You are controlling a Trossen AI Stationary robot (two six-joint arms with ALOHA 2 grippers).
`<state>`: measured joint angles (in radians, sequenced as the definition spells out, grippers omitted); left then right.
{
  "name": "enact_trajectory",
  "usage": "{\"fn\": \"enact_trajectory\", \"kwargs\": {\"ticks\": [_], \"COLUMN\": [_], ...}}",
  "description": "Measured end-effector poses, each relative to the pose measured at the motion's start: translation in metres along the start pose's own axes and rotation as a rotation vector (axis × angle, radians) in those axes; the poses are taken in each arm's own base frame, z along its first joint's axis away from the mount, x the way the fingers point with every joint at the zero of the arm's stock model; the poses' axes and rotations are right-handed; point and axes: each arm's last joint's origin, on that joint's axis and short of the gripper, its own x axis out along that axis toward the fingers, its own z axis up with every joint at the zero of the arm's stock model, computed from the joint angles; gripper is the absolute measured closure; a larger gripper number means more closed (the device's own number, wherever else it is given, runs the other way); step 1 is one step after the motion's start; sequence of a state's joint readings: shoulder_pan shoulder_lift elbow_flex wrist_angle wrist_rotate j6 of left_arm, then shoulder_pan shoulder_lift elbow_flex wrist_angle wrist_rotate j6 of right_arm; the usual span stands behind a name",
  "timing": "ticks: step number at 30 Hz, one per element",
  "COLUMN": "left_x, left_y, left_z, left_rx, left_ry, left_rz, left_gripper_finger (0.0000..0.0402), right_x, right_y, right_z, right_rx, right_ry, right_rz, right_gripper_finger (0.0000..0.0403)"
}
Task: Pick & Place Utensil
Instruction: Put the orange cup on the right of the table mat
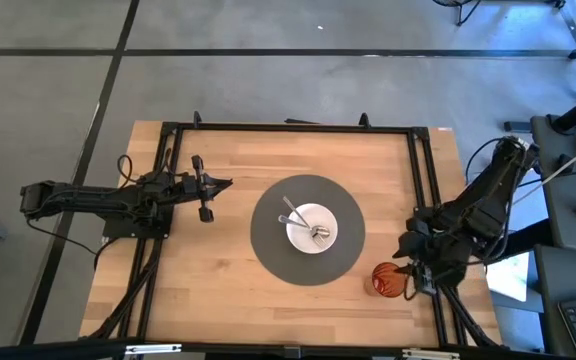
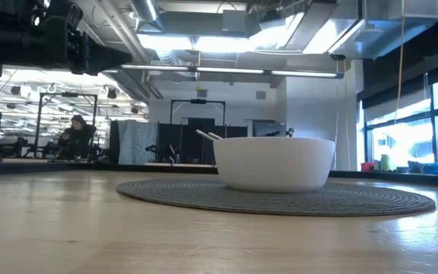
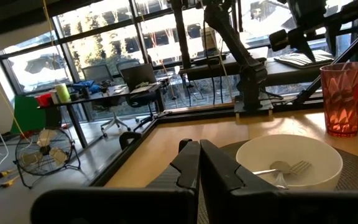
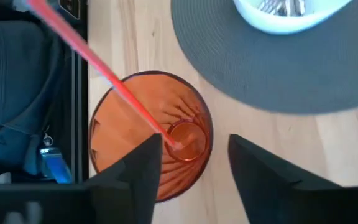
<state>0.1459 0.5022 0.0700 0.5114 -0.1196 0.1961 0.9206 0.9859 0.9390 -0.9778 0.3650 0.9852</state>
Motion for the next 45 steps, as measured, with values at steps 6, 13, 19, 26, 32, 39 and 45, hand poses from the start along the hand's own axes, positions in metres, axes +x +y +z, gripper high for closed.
{"fn": "enact_trajectory", "kwargs": {"ticks": [6,13,19,26,32,39,45], "left_x": [0.0,0.0,0.0,0.0,0.0,0.0,0.0], "left_y": [0.0,0.0,0.0,0.0,0.0,0.0,0.0], "left_z": [-0.001,-0.002,-0.002,-0.002,-0.002,-0.002,-0.002], "left_rx": [0.001,0.002,0.002,0.002,0.002,0.002,0.002], "left_ry": [0.011,0.02,0.021,0.02,0.021,0.021,0.021], "left_rz": [-0.002,0.017,0.017,0.017,0.017,0.017,0.017], "left_gripper_finger": [0.0396,0.0395,0.0396,0.0395,0.0396,0.0396,0.0396], "right_x": [0.008,0.021,0.033,0.046,0.052,0.054,0.03], "right_y": [-0.006,-0.004,0.001,0.002,0.0,-0.005,-0.013], "right_z": [0.007,0.01,0.009,0.01,0.013,0.019,0.05], "right_rx": [0.038,0.017,-0.006,-0.046,-0.088,-0.123,-0.128], "right_ry": [0.055,0.122,0.164,0.187,0.22,0.229,0.192], "right_rz": [-0.022,-0.046,-0.078,-0.129,-0.136,-0.13,-0.202], "right_gripper_finger": [0.0171,0.0161,0.0161,0.0204,0.0328,0.0386,0.039]}}
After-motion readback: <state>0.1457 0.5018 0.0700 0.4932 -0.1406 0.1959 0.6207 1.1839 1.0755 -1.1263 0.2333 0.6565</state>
